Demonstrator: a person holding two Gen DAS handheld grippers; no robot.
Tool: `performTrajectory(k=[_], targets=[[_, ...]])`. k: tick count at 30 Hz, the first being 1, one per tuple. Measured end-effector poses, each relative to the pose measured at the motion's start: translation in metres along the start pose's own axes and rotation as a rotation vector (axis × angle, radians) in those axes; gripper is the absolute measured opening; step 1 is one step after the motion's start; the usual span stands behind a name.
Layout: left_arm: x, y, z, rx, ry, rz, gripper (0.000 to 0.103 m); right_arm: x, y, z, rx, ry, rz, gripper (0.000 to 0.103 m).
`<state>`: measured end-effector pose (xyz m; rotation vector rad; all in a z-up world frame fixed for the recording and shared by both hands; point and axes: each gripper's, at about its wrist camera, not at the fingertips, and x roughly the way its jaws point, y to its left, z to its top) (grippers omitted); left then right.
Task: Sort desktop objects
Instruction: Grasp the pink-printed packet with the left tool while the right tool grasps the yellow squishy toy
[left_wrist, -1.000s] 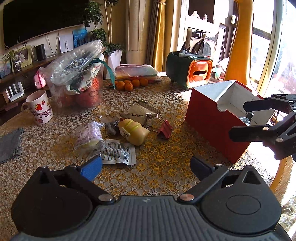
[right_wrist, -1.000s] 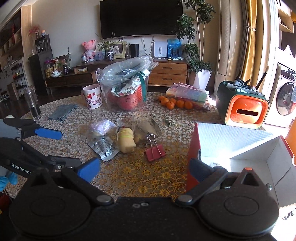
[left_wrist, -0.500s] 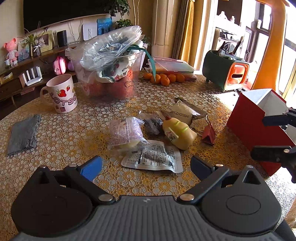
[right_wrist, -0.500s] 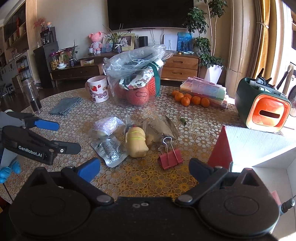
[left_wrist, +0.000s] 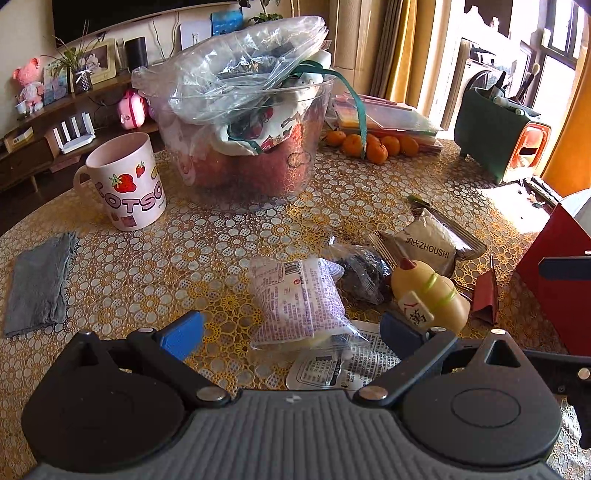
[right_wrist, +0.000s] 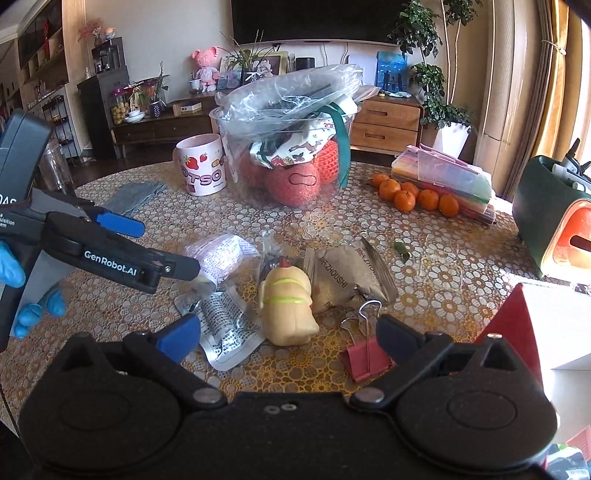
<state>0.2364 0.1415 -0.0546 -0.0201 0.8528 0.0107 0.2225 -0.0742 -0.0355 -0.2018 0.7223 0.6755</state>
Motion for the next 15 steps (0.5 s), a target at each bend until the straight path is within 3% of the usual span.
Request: performTrajectory(k=[15], targets=[[0.051, 0.003, 0.013, 0.005, 0.078, 0.031, 0.102, 0.058, -0.003, 0.009, 0.013, 0.053, 0.006, 0.092]])
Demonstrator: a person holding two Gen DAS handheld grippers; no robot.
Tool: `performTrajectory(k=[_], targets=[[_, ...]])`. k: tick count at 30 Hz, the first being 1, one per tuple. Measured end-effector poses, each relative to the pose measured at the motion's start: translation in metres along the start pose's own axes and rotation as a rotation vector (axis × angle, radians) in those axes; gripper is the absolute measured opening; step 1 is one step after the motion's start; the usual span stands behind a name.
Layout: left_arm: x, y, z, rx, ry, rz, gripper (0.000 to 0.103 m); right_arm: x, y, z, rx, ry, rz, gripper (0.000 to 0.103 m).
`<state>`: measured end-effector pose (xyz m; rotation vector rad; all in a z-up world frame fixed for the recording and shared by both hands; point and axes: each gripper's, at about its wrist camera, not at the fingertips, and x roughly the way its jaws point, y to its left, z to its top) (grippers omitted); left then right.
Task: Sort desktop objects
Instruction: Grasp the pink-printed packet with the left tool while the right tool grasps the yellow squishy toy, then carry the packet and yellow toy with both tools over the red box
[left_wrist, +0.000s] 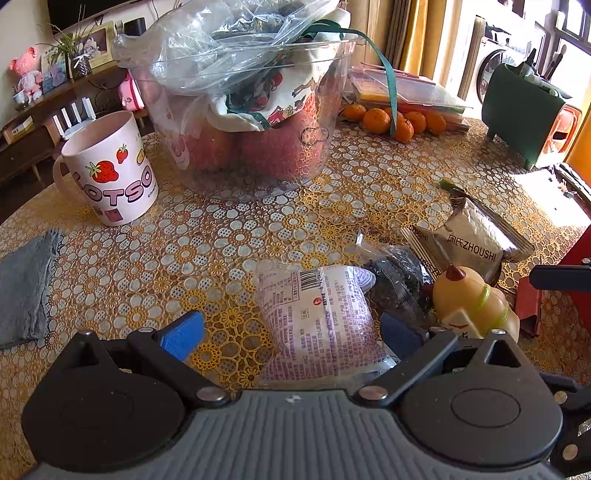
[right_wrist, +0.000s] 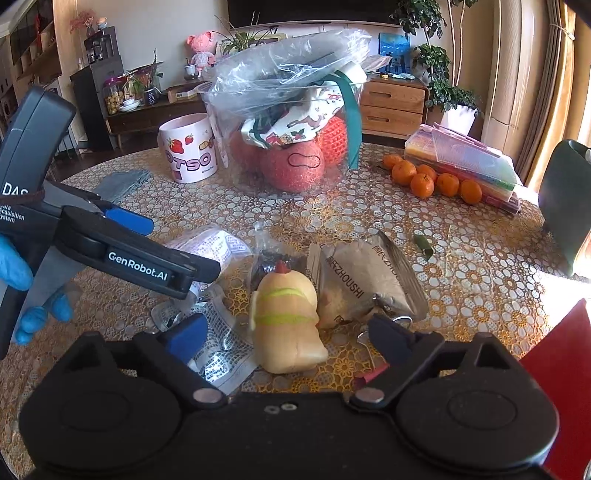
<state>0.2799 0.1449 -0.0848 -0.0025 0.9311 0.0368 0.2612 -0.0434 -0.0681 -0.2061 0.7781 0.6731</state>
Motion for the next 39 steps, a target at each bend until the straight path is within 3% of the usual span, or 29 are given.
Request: performTrajectory(k=[6, 18, 24, 28, 39], targets=[[0.011, -0.001, -0.001, -0.002, 0.016, 0.009, 0.102, 0.011, 0.008, 0.000, -0.047, 0.009, -0.003, 0.083], [0.015, -0.001, 0.004, -0.024, 0.023, 0.000, 0.100, 0.026, 0.001, 0.000, 0.013, 0.029, -0.002, 0.070], [0.010, -0.007, 0.004, -0.013, 0.010, -0.012, 0.089, 0.026, 0.001, -0.001, 0.018, 0.037, -0.005, 0.061], [0.007, -0.011, 0.004, -0.007, 0.012, -0.032, 0.072, 0.025, 0.000, -0.001, 0.022, 0.036, -0.009, 0.054], [-0.003, -0.017, 0.002, 0.007, 0.013, -0.003, 0.058, 0.019, 0.002, 0.002, 0.030, 0.032, -0.009, 0.046]])
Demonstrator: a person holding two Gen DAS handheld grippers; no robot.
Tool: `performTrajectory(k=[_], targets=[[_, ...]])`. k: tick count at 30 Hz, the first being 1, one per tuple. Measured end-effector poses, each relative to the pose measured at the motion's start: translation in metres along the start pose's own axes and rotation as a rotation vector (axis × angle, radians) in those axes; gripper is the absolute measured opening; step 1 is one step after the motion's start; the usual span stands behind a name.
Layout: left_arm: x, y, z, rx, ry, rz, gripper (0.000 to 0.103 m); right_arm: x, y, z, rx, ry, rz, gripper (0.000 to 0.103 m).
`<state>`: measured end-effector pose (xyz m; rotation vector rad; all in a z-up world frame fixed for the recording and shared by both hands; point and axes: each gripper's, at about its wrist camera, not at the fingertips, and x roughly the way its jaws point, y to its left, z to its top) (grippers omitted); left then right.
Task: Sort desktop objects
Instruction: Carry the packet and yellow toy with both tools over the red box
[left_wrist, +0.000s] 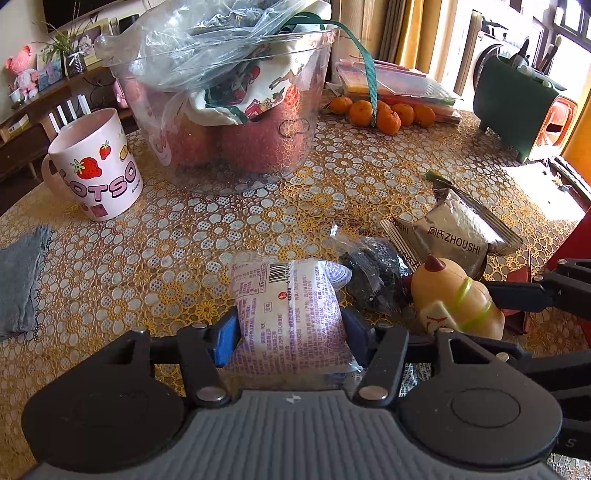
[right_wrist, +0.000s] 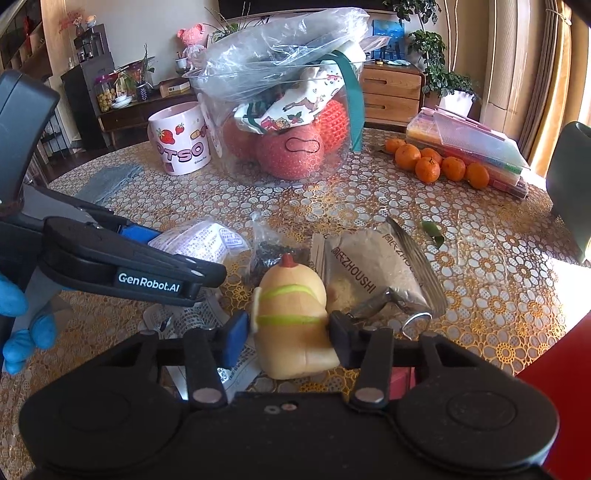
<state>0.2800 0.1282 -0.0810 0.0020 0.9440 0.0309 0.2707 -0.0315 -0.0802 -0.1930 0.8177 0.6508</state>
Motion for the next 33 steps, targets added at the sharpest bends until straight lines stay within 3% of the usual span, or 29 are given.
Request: performTrajectory(k=[16, 33], targets=[[-0.037, -0.004, -0.014, -0.019, -0.025, -0.010, 0.056, -0.027, 0.002, -0.006, 0.008, -0.020, -0.007, 0.044], [-0.117, -0.037, -0.043, -0.012, -0.066, -0.073, 0.056, -0.108, 0.007, -0.023, 0.057, -0.073, 0.020, 0.044]])
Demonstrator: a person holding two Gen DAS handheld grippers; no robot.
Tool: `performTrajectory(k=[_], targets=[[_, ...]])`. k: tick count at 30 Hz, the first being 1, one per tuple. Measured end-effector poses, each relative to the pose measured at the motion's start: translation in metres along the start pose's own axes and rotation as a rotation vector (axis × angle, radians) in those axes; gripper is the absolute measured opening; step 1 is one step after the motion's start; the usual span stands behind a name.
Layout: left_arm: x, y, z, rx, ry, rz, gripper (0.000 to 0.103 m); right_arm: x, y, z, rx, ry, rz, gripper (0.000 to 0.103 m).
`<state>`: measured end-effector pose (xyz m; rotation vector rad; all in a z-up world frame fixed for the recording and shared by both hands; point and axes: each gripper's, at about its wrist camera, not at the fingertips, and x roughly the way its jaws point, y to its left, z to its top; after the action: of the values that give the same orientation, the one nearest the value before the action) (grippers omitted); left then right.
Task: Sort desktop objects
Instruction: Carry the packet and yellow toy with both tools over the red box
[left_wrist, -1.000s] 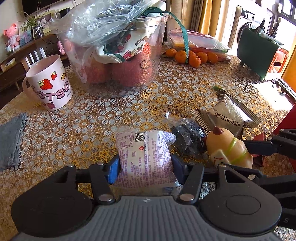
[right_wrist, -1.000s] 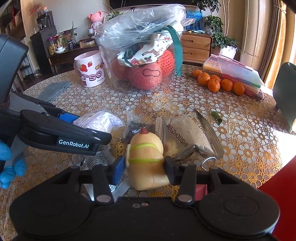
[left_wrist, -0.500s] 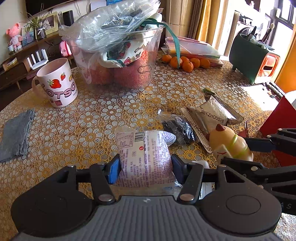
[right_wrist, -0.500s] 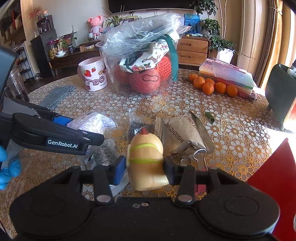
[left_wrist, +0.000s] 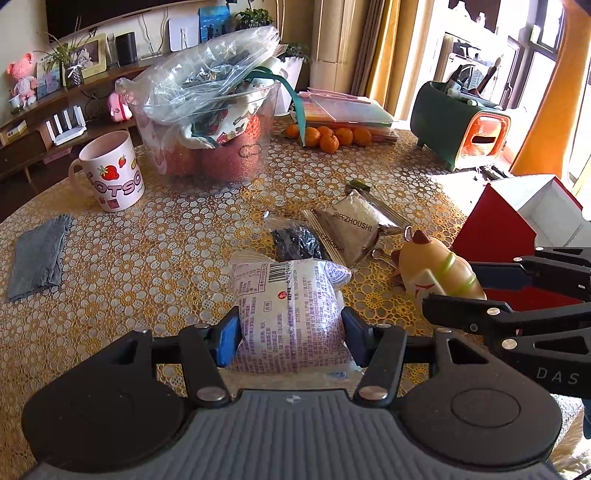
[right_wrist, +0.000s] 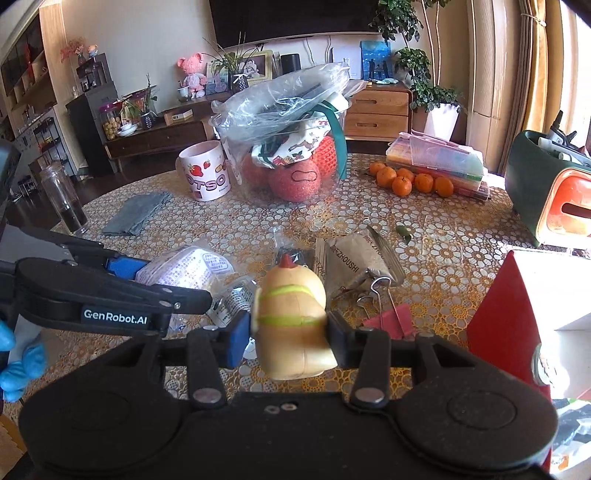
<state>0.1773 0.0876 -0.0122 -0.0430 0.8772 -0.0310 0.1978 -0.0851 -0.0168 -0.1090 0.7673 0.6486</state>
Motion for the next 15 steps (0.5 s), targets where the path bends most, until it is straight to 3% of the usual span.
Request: performTrajectory(k=[15], targets=[[-0.054, -0.038, -0.019, 0.027, -0.032, -0.053, 0.056, -0.073, -0.012, -0.020, 0.042, -0.044, 0.005, 0.044]])
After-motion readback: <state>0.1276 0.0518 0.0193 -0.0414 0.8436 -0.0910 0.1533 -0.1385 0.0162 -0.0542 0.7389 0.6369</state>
